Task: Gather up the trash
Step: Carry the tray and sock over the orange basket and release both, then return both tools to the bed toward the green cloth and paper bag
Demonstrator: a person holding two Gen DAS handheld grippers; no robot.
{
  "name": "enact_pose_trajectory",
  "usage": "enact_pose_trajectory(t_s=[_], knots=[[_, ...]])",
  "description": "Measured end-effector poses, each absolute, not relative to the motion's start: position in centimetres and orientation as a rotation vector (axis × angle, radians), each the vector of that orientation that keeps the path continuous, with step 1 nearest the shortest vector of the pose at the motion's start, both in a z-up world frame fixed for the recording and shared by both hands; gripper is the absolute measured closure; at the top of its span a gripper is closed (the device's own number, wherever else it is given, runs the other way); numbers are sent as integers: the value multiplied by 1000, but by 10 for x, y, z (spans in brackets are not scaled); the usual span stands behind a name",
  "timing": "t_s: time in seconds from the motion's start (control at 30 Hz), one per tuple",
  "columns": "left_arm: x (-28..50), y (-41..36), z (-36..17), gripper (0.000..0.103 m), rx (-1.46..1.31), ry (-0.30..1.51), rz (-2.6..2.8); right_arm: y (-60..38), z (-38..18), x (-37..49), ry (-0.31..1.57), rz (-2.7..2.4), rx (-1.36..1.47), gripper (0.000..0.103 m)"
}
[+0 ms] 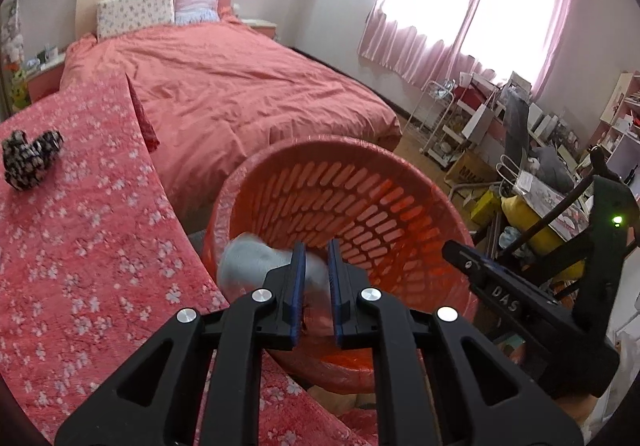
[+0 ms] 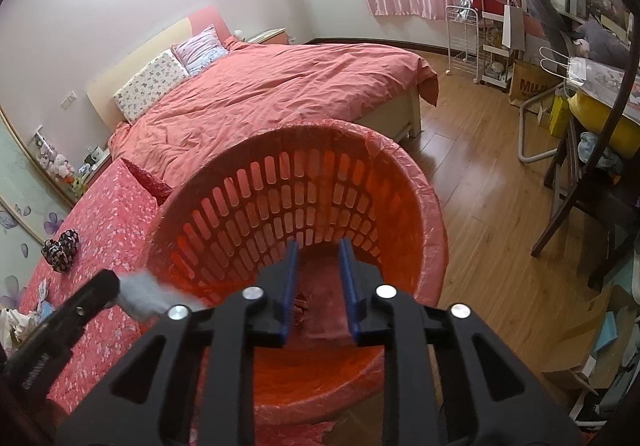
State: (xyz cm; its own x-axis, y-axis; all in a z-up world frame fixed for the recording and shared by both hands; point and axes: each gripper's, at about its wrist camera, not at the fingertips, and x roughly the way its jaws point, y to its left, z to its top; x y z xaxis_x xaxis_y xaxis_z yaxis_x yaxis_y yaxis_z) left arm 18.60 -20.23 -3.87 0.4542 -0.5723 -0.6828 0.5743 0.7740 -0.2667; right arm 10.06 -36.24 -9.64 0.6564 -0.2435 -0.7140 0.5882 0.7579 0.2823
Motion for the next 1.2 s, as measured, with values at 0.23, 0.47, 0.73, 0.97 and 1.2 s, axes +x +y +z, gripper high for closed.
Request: enact_pose_trajectory(t_s=[0.23, 0.47, 0.73, 0.97, 1.2], knots=[[184, -195, -39, 69, 9, 855, -687, -360, -96, 94, 709, -527, 514, 71], [175, -164, -31, 58, 56, 803, -609, -342, -88, 92, 710, -518, 464, 64], [163, -96, -20, 54, 83, 751, -465, -299, -68, 97, 707, -436, 410, 64], [159, -29, -17, 52, 37, 742, -335, -240, -51, 111, 718, -325, 339, 64], [154, 46, -13, 52, -32, 730, -200, -159, -44, 127, 740, -171, 264, 64]])
